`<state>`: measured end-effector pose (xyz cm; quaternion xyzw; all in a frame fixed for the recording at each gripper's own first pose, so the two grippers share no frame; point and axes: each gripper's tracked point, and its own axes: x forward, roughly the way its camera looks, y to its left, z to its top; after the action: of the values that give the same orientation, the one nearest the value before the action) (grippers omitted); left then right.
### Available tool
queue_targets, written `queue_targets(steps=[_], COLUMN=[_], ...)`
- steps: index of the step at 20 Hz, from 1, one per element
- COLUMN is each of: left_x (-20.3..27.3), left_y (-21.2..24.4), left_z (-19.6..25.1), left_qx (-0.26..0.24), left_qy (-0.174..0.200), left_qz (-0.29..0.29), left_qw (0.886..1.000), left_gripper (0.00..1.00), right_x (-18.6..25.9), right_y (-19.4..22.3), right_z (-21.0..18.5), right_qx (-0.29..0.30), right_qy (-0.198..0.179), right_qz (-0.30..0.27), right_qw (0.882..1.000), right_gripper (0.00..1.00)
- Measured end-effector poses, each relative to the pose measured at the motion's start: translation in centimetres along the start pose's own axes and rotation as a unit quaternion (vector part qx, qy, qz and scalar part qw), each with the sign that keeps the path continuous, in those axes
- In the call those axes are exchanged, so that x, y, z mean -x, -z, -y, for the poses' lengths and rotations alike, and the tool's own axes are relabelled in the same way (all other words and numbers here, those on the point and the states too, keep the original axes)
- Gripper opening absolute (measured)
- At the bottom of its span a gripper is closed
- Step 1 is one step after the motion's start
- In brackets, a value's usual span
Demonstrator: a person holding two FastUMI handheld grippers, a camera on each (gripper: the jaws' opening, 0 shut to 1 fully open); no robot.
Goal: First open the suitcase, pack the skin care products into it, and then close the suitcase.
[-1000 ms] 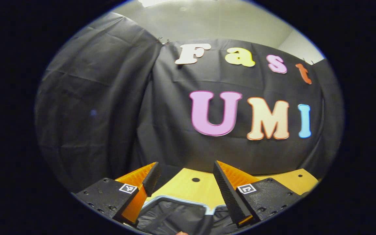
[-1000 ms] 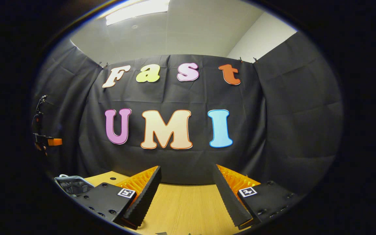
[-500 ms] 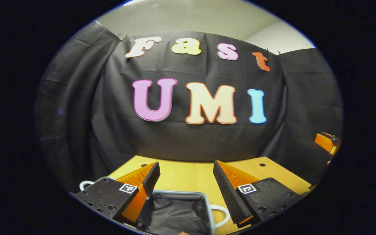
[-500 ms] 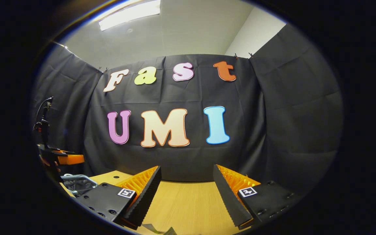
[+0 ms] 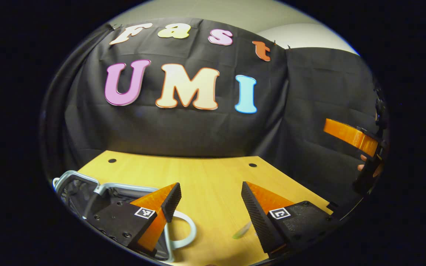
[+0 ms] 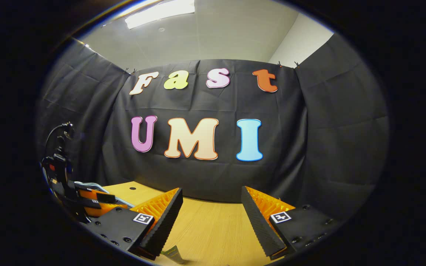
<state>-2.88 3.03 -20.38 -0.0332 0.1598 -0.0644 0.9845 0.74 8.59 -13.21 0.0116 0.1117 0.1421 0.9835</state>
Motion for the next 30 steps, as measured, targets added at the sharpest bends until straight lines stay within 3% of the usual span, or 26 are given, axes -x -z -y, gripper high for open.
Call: queue_targets(steps=[3,9,12,13,15,16,20,23,26,30], left_x=[-0.7,-1.8,-3.0,-3.4,-4.2,-4.7,-4.8,-3.4,-1.6,1.6], left_y=[3.9,11.1,14.9,16.1,17.6,17.6,15.6,11.9,9.6,7.9], left_z=[2.4,5.8,6.4,6.2,5.8,5.5,5.3,4.5,2.8,-0.2], left_qx=[-0.01,0.008,0.017,0.021,0.024,0.027,0.038,0.047,0.039,0.015], left_qy=[0.017,0.063,0.078,0.077,0.07,0.062,0.047,0.038,0.021,-0.025], left_qz=[-0.031,-0.072,-0.106,-0.119,-0.135,-0.134,-0.133,-0.125,-0.133,-0.148], left_qw=[0.999,0.995,0.991,0.99,0.988,0.989,0.989,0.99,0.99,0.988], left_gripper=[0.94,0.79,0.64,0.46,0.37,0.24,0.14,0.13,0.13,0.13], right_x=[-0.1,0.3,0.8,1.2,1.9,2.2,3.0,3.5,3.9,4.3], right_y=[1.8,4.0,6.7,7.4,8.8,10.0,14.5,18.9,23.5,29.2], right_z=[-0.1,-1.0,-2.6,-3.3,-4.5,-5.0,-7.0,-8.5,-8.4,-9.4], right_qx=[0.0,0.029,0.03,0.027,0.024,0.023,0.035,0.024,0.023,-0.001], right_qy=[-0.008,-0.029,-0.052,-0.064,-0.081,-0.089,-0.112,-0.122,-0.109,-0.104], right_qz=[-0.027,-0.047,-0.072,-0.078,-0.09,-0.097,-0.125,-0.156,-0.192,-0.251], right_qw=[1.0,0.998,0.996,0.995,0.992,0.991,0.985,0.98,0.975,0.962], right_gripper=[0.99,0.99,1.0,0.99,0.99,0.99,0.99,0.99,0.99,0.98])
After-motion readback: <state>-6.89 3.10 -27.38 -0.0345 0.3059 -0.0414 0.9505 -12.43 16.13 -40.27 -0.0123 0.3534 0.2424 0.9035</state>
